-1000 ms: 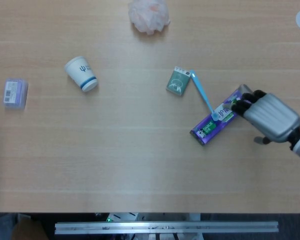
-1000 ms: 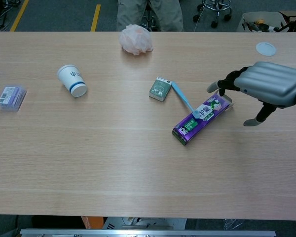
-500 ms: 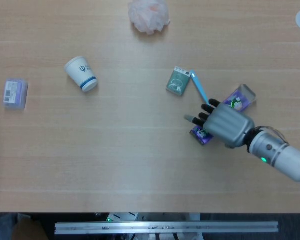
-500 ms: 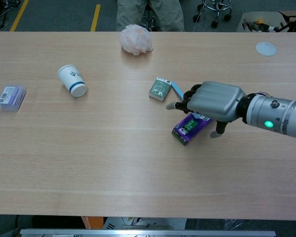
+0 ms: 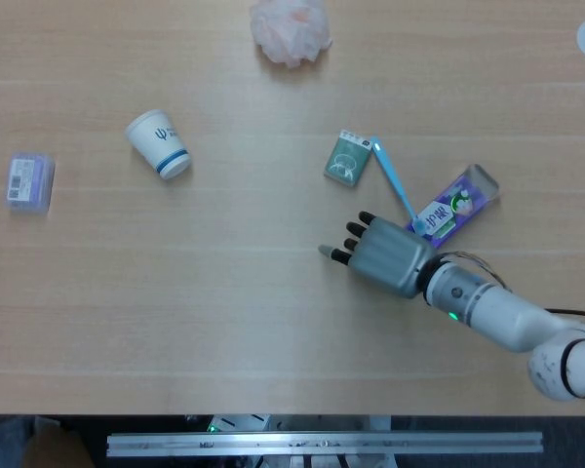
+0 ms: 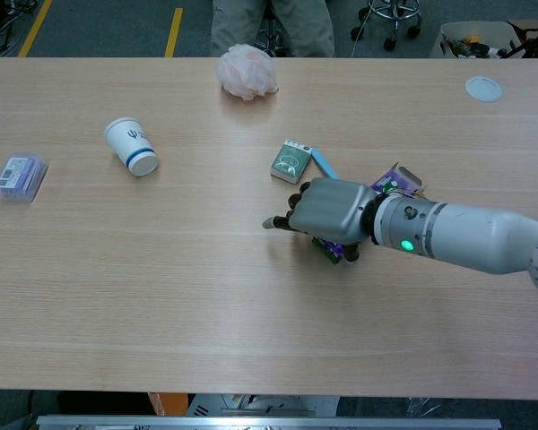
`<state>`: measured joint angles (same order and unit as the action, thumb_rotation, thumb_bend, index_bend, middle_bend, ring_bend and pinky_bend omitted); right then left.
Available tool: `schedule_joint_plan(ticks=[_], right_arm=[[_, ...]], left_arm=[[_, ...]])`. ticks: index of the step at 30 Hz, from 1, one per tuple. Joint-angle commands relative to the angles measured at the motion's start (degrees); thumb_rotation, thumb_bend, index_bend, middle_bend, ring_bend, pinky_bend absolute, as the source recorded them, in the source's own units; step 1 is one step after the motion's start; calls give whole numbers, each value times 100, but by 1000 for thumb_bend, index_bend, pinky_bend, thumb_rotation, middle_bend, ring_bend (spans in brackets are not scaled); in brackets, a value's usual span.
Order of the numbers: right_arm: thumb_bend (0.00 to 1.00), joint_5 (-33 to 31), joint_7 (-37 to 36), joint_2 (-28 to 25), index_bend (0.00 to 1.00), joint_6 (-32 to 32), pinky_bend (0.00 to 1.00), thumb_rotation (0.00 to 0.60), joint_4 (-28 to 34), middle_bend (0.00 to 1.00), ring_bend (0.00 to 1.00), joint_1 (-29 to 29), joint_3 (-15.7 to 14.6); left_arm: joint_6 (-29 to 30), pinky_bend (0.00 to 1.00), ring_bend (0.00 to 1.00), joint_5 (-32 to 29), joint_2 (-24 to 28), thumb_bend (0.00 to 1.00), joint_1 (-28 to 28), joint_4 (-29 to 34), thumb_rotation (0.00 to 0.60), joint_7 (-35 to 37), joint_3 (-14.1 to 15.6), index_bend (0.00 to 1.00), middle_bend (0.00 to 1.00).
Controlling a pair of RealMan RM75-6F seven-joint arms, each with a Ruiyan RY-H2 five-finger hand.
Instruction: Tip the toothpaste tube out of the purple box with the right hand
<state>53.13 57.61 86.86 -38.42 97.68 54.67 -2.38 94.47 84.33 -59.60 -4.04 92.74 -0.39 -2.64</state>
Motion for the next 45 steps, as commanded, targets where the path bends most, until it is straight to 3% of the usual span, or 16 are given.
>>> schedule_joint_plan(ticks=[1,10,26,31,36,40,45], right_arm=[[77,-138,43,-20,84,-136,198,600,51,328,164,102,-141],[77,13,-180,-422,84,-345,198,600,387,328,164,104,-651],[78,1597,-1291,-1676,83,-827,198,600,745,328,164,-585,-1481],[78,1784,-1543,-1959,83,-936,198,600,575,328,164,-767,-1548],[78,2308,-2102,-2056,83,-1191,198,600,576,328,164,-954,-1386],[78,2894,-2375,-1985,83,-1240,198,600,675,328,164,-986,-1305],[78,3021,-2275,-1631,84,-845,198,600,608,328,164,-905,-1190]], left_arm=[[12,193,184,-8,-4,326,-16,-21,600,17,-1,229,203],[29,193,184,47,-28,326,-25,-26,600,9,3,229,203],[-21,193,184,135,-51,326,33,60,600,-140,-5,229,203],[-25,193,184,151,-47,326,42,101,600,-190,-6,229,204],[-7,193,184,142,-45,326,32,118,600,-205,-12,229,203],[-2,193,184,146,-39,326,27,128,600,-213,-10,229,203],[14,193,184,123,-47,326,3,108,600,-188,-7,229,203]])
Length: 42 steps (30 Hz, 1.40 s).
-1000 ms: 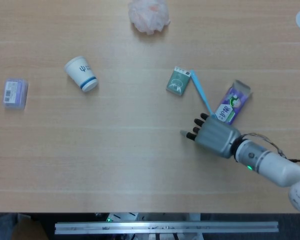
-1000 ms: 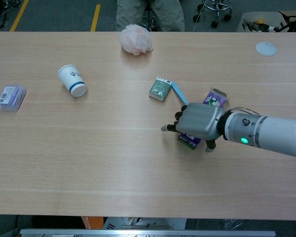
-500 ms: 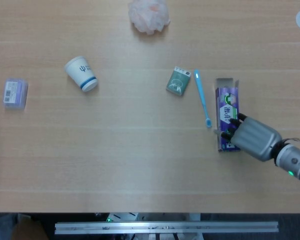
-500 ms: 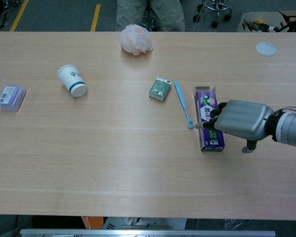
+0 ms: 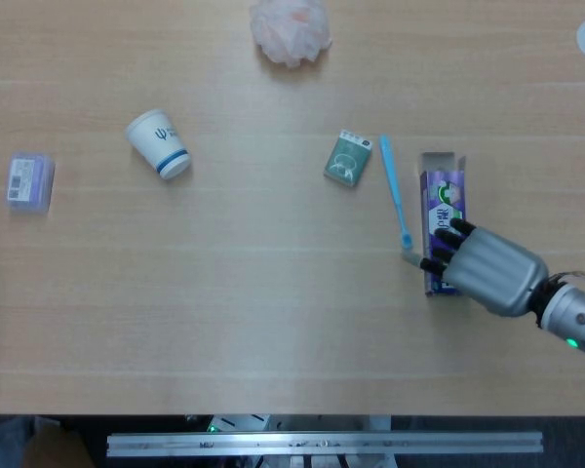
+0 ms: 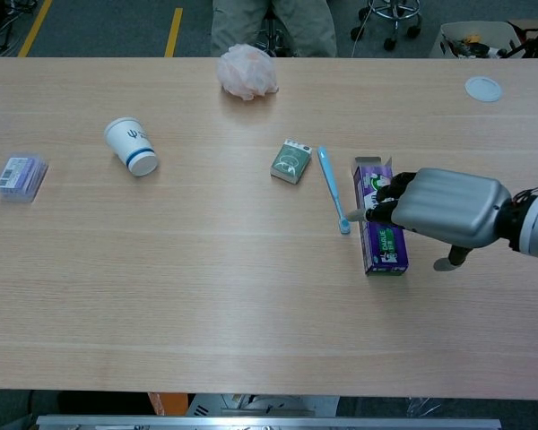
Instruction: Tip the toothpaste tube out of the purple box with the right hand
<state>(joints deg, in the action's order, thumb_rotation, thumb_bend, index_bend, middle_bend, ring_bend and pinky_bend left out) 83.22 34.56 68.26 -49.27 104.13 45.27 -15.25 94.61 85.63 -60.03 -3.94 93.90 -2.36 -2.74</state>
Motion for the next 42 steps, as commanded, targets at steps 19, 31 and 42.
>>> schedule_joint_plan(ticks=[19,31,42], right_arm=[[77,-504,690,192,84,513,198,600,-389,328,164,-293,-100],[78,-850,475,21,83,228,198,600,-995,328,164,-506,261],[66,-1578,588,218,83,12,228,600,-883,293,164,-608,759]], left_arm=[[-84,193,184,-2,-118,325,10,-205,600,180,20,229,203],[-54,193,184,37,-108,326,11,-165,600,149,20,229,203],[9,193,184,33,-54,326,-54,-145,600,184,42,229,204]])
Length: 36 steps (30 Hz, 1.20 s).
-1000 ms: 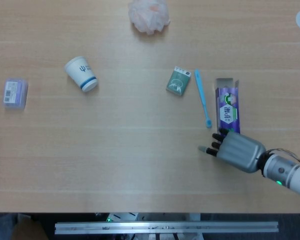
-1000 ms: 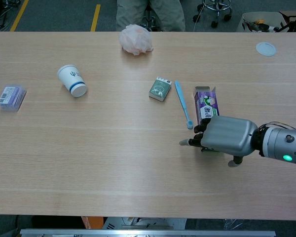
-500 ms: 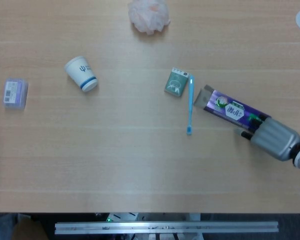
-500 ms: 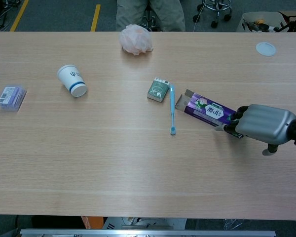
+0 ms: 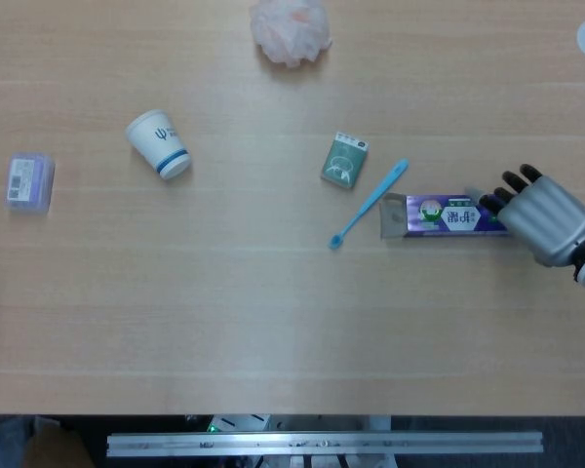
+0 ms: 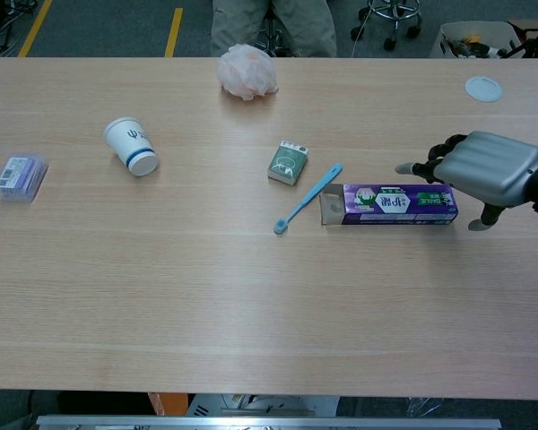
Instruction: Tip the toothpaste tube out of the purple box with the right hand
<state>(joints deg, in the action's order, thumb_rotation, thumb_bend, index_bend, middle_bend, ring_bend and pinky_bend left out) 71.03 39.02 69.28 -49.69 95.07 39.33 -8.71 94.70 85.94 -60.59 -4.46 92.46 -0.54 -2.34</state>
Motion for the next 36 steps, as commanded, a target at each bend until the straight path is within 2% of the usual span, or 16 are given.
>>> schedule_joint_plan(ticks=[1,6,12,27,32,36], right_arm=[[58,-446,198,155,83,59,244,600,10,278,164,-14,118],[39,-834,462,455,73,-22,301,600,-144,239,165,-11,232],[35,-1147,582,822,72,-59,310,600,-420,236,164,51,393],[38,-1512,718,1468,72,-30,317,600,-1093,236,163,91,414],[89,-1520,760,1639,92,-95,363,600,-1277,253,164,48,370],[208,-1386,742,1773,209,-223,452,600,-1495,312,224,-9,351]], left_arm=[[2,193,184,0,5,326,-5,-1,600,7,2,229,204],[0,193,184,-20,28,326,-4,-3,600,29,-15,229,203],[-33,193,184,-20,31,326,17,4,600,20,-21,229,203],[-144,193,184,-38,-7,326,73,-44,600,24,-20,229,203],[-181,193,184,-55,-20,326,82,-76,600,56,-13,229,204],[-191,193,184,-46,-4,326,81,-97,600,103,-1,229,203]])
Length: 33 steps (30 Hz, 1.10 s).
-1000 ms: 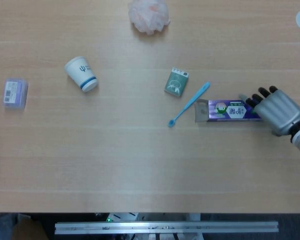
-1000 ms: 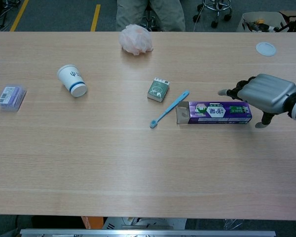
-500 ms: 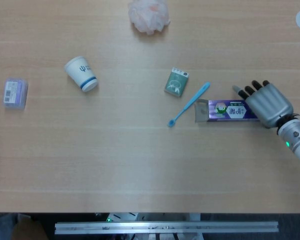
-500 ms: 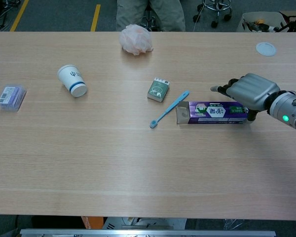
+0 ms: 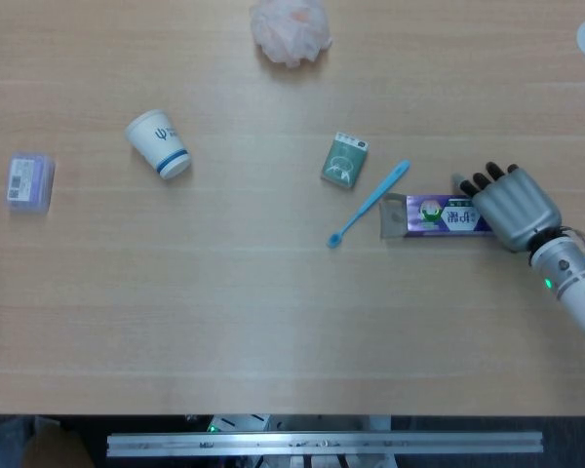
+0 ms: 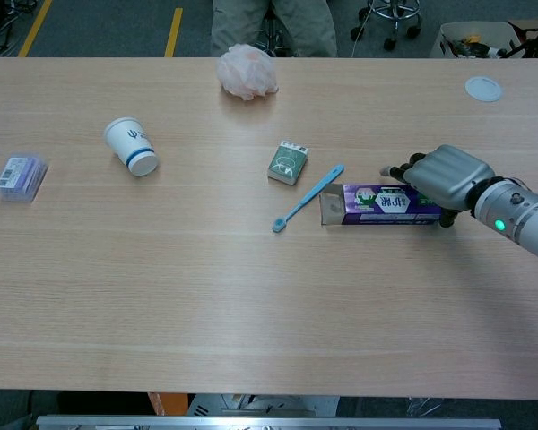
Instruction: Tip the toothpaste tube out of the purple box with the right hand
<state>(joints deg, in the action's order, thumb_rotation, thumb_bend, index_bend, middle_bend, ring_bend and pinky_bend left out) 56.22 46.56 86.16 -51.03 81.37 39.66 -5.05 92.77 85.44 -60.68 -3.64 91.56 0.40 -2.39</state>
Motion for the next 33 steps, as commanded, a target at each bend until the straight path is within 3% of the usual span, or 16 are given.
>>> schedule_joint_plan(ticks=[1,4,7,16,23,27,33], right_arm=[[253,134,-29,112,259,-123,487,600,-169,333,249,-56,-11],[338,256,-63,182,382,-212,572,600,-275,382,309,-86,11],[360,350,-152,179,456,-252,624,600,-275,415,357,-94,67],[364,534,-253,-22,490,-270,677,600,-71,428,418,-53,194],[364,599,33,-495,490,-105,680,600,509,428,421,291,416],[362,263,562,-872,490,296,680,600,929,428,421,758,581],[359,-802,1541,-1173,490,728,680,600,1324,428,421,1592,648]], left_arm=[[5,193,184,5,7,326,-3,-11,600,13,3,229,203],[4,193,184,2,9,326,-2,-15,600,27,2,229,203],[10,193,184,3,10,326,-7,-17,600,28,5,229,204],[10,193,184,-35,16,326,-29,-43,600,65,9,229,204],[38,193,184,-33,41,326,-42,-44,600,83,4,229,203],[42,193,184,-26,35,325,-54,-33,600,73,18,229,204],[53,193,184,-31,14,326,-67,-41,600,69,22,229,203]])
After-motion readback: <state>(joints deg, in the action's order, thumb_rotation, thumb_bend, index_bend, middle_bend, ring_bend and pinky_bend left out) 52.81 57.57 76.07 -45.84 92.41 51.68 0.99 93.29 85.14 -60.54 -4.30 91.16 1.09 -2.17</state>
